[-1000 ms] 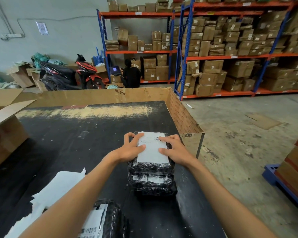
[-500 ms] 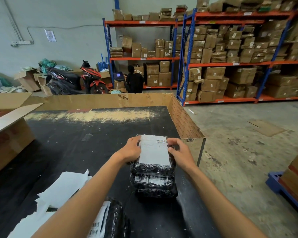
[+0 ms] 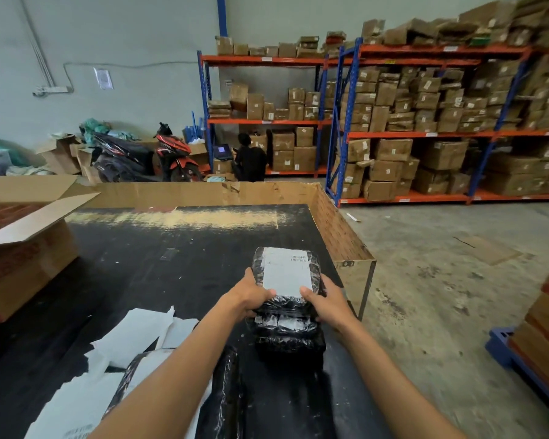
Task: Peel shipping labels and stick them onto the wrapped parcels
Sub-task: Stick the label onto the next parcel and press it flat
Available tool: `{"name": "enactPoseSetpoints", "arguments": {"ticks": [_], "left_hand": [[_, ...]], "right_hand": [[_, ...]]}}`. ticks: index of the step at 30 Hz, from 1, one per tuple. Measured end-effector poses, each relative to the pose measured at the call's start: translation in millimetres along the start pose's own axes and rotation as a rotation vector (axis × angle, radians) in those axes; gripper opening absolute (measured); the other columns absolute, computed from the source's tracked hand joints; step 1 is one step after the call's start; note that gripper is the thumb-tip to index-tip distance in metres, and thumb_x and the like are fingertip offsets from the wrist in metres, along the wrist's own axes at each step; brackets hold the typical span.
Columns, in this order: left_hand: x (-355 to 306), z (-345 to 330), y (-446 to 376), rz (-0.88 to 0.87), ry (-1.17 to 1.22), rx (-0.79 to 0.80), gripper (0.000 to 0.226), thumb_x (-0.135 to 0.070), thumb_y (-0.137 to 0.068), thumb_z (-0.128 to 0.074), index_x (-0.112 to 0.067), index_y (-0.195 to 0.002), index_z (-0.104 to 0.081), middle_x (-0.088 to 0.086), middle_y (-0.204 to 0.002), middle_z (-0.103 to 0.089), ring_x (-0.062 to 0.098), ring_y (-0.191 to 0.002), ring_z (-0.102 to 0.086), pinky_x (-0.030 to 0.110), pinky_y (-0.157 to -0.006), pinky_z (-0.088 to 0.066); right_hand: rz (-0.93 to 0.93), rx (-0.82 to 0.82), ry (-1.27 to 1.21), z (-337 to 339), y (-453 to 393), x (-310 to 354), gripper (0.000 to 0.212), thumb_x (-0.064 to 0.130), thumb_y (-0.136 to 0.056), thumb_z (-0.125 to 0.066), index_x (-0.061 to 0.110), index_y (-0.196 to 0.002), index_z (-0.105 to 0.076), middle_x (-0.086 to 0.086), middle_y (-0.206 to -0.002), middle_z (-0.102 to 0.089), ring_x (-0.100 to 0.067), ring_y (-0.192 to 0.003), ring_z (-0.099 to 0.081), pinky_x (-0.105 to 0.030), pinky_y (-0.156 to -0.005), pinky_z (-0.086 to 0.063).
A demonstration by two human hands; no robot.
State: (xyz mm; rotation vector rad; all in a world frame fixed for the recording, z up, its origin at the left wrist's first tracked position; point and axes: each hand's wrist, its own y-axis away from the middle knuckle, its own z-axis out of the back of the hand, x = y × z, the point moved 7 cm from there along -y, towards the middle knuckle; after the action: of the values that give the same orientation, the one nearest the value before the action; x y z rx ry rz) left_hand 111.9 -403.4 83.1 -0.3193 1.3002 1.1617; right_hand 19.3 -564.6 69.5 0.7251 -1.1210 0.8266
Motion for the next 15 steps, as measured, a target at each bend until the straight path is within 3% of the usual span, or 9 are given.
{"name": "enactPoseSetpoints", "arguments": {"ticks": [4,9,13,15], "left_hand": [[1,3,10,-0.013,0.059,0.030,0.084,-0.009,-0.095,-0.059,-0.026,-0.156,-0.004,0.005,-0.151,-0.044,0.029,-0.128,-0.051,0.053,-0.107,-0.043],[-5,2,24,-0.020,0.168,0.024,0.089,0.000,-0.095,-0.053,-0.031,-0.156,0.004,0.004,-0.158,-0.034,0.030,-0.133,-0.048,0.055,-0.111,-0.037],[-15,2,33,-0.076,0.251,0.013,0.088,-0.004,-0.096,-0.055,-0.033,-0.156,0.001,0.006,-0.159,-0.031,0.025,-0.116,-0.060,0.052,-0.104,-0.047],[-20,1,47,-0.112,0.266,-0.039,0.087,-0.005,-0.096,-0.057,-0.031,-0.156,0.000,0.005,-0.162,-0.024,0.024,-0.115,-0.060,0.049,-0.101,-0.050]], "right_hand": [[-0.053,0.001,-0.019,1,3,3,0.075,0.029,-0.098,-0.061,0.024,-0.160,-0.018,0.001,-0.166,-0.025,-0.028,-0.147,-0.034,-0.054,-0.114,-0.039],[-0.011,0.005,-0.019,4,9,13,0.067,0.016,-0.103,-0.052,0.017,-0.160,-0.018,0.000,-0.166,-0.022,-0.022,-0.153,-0.021,-0.040,-0.123,-0.020],[0.076,-0.044,-0.106,18,11,21,0.061,0.027,-0.102,-0.050,0.030,-0.157,-0.024,0.007,-0.165,-0.025,-0.021,-0.151,-0.027,-0.053,-0.121,-0.029],[0.123,-0.044,-0.149,24,14,26,0.060,0.028,-0.101,-0.050,0.032,-0.156,-0.026,0.008,-0.164,-0.028,-0.018,-0.150,-0.028,-0.053,-0.121,-0.030]]}}
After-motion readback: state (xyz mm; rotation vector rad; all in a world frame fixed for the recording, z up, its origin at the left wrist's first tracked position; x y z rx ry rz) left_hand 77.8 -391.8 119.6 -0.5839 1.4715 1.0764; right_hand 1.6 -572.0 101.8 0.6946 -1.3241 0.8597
